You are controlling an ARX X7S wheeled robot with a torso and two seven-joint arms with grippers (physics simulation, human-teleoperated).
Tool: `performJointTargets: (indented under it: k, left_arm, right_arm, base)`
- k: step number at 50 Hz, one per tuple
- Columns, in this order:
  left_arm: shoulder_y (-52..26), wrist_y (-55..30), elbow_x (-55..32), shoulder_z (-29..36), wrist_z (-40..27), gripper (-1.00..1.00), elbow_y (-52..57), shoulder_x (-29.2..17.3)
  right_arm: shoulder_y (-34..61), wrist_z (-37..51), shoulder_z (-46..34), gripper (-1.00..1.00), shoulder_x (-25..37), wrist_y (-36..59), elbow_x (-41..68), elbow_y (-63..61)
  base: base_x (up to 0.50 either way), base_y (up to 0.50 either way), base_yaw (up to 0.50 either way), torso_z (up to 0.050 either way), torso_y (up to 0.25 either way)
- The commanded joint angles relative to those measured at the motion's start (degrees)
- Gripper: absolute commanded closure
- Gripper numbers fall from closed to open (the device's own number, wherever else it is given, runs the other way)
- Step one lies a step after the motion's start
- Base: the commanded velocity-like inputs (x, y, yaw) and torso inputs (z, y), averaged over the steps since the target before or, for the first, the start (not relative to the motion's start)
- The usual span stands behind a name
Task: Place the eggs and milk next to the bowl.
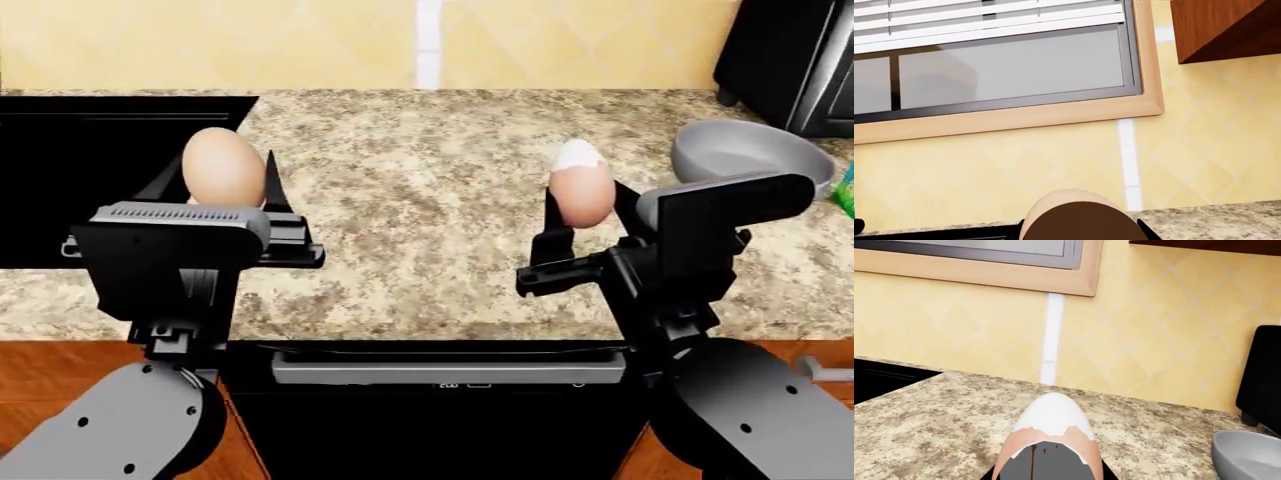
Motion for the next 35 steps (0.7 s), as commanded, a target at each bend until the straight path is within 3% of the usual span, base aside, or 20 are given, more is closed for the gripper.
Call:
performJointTargets:
  k: [1,35]
  left_arm:
    - [-0.12,0.42,-0.68,0.02,-0.36,1.00,0.00,-0.03]
    - [-0.10,0.15,-0.88,-0.01,-0.72,1.00,0.48,-0.15]
  right_arm:
    - [0.20,-0.34,-0.34,1.00,0.10,0.26,-0.64,-0.06]
    - [0.21,-0.01,-0.67,1.00,0.46,0.07,-0.29,0.04]
  base:
    - [0.00,-0.50,0.00,0.000,0.000]
    - [0.00,-0.50,0.00,0.000,0.000]
